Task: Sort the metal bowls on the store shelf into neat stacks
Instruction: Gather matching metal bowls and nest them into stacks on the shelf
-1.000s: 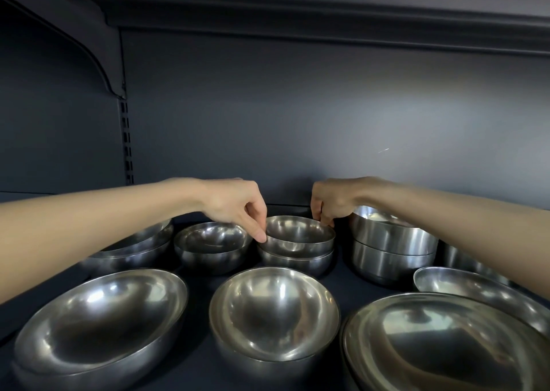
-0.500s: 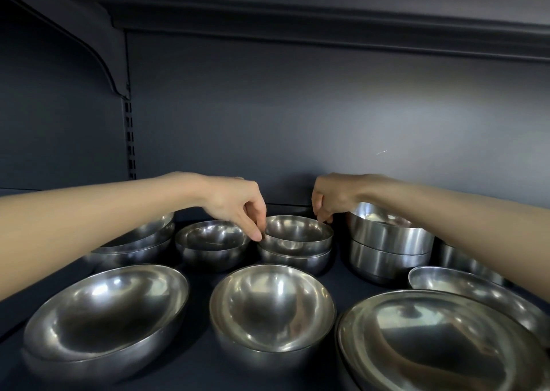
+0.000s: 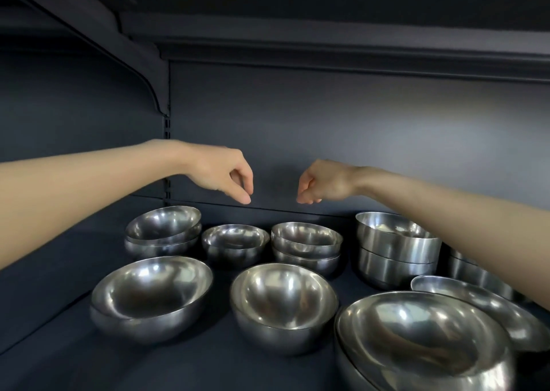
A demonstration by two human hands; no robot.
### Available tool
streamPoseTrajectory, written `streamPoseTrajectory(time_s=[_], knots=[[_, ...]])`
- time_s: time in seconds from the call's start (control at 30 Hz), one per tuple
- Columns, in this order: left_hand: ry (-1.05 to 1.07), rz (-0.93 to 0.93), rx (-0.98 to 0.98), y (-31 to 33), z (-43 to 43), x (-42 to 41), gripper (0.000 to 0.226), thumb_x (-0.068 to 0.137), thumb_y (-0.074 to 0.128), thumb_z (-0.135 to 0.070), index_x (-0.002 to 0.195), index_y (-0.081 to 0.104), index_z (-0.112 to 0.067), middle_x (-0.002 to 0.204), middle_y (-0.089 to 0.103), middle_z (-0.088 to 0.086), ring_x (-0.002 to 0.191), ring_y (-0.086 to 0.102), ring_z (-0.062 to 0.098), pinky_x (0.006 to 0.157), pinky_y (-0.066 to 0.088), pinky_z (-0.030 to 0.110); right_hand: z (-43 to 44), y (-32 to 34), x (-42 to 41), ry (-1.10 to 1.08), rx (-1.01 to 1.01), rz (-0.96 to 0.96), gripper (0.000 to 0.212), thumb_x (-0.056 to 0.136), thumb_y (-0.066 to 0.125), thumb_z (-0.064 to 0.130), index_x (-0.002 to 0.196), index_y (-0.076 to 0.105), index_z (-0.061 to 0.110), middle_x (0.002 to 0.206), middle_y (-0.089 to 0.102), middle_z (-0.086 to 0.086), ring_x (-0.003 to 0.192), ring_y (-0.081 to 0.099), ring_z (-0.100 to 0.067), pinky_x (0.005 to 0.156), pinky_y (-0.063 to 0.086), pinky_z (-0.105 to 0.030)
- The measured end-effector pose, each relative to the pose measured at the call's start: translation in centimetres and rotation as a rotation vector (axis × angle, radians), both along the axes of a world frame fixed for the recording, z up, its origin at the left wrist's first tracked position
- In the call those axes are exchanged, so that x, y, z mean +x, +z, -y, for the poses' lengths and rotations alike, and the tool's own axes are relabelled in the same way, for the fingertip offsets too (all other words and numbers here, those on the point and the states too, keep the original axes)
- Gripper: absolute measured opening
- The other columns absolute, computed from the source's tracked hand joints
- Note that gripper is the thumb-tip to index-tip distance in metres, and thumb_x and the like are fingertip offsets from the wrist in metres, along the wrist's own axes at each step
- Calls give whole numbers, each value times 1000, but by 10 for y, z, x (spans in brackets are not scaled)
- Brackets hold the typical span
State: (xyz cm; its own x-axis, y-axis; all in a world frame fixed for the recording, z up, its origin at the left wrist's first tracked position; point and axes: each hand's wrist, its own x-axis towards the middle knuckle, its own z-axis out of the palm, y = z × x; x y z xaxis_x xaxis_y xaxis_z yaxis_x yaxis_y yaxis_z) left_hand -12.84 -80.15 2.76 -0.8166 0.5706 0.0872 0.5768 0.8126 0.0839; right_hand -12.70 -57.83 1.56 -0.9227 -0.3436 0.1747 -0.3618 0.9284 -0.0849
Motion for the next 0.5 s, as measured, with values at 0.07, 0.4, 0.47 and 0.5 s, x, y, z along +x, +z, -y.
streamPoseTrajectory(time_s=[0.07,0.4,0.47,0.5], knots=[[48,-11,7,2,16,5,21,82,71,-40,98,70,-27,92,73,0,91,67,15,91,51,34,11,0,0,32,-20,-3,21,87,64,25,92,72,6,81,68,-4,73,59,-14,77,47,-25],[188,7,14,-10,111,1,30,82,71,-40,107,67,-23,93,70,-9,93,65,10,88,49,25,85,-9,5,99,-16,10,23,89,63,29,94,71,8,74,64,3,73,58,-12,78,46,-25],[212,34,-1,-15,131,-6,40,80,72,-41,113,65,-20,97,68,-9,93,64,9,86,50,24,102,-10,2,83,0,33,23,89,63,31,94,70,10,73,64,4,70,58,-10,75,46,-25],[223,53,-10,-19,141,-9,46,79,73,-43,117,62,-20,99,66,-9,93,63,9,86,49,23,110,-12,-1,74,6,42,22,89,62,32,94,69,11,73,64,5,69,57,-9,74,46,-25]])
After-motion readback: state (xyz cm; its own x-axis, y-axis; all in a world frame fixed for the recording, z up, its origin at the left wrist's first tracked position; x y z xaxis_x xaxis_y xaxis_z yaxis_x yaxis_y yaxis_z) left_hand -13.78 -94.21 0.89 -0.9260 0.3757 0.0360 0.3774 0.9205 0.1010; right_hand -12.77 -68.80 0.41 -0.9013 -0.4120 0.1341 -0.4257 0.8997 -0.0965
